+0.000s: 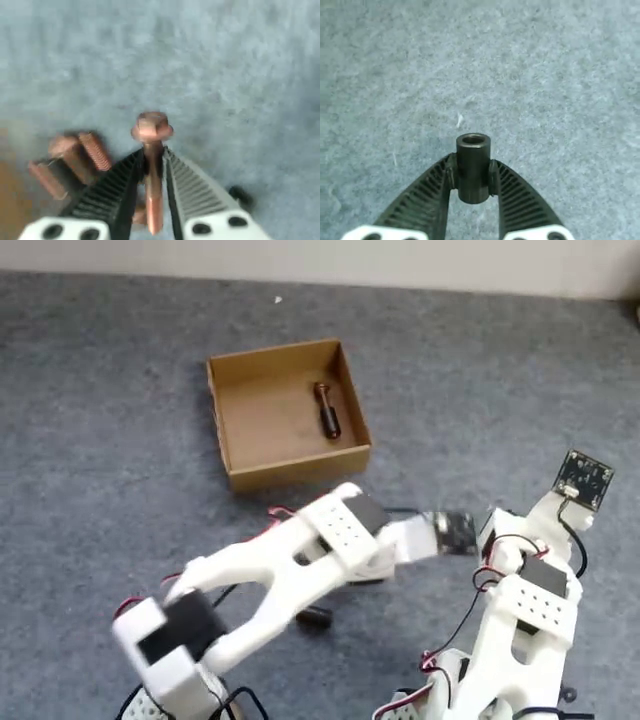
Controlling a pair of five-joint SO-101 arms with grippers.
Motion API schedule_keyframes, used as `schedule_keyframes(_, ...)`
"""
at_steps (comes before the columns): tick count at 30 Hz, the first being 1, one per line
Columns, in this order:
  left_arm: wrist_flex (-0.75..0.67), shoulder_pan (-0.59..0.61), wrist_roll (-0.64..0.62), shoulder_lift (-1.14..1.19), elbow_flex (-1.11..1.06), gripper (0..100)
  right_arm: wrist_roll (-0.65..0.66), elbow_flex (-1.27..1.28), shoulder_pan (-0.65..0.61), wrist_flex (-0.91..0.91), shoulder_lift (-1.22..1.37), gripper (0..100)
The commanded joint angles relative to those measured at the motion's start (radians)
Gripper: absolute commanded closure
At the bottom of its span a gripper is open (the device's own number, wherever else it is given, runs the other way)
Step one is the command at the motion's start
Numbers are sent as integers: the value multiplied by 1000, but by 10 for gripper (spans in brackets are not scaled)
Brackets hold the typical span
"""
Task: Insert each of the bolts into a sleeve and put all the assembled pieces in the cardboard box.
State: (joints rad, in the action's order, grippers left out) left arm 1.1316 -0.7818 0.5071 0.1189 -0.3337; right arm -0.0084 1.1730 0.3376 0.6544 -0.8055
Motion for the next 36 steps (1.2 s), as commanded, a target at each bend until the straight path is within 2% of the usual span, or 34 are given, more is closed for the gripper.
schedule_keyframes(1, 9, 65, -61, -171, -13, 994, 3, -10, 1, -30, -27, 992)
schedule_keyframes(7, 9, 147, -141, -378, -102, 994, -8, -15, -4, -5, -27, 991)
schedule_keyframes(9, 8, 170, -189, -456, -130, 994, -49, -16, -33, 28, -28, 991)
schedule_keyframes(14, 9, 231, -387, -642, -185, 994, -130, -47, -113, 41, -90, 991)
schedule_keyframes(18, 11, 280, -519, -788, -249, 994, -138, -45, -183, 41, -269, 992)
schedule_keyframes(23, 0, 355, -674, -1010, -343, 994, -135, 2, -323, 71, -530, 992)
schedule_keyframes(29, -144, 466, -804, -1316, -473, 994, -132, 73, -579, 71, -707, 992)
schedule_keyframes(32, -238, 501, -861, -1452, -555, 994, -130, 108, -688, -10, -743, 992)
schedule_keyframes(36, -328, 530, -930, -1587, -633, 994, -98, 219, -799, -203, -754, 993)
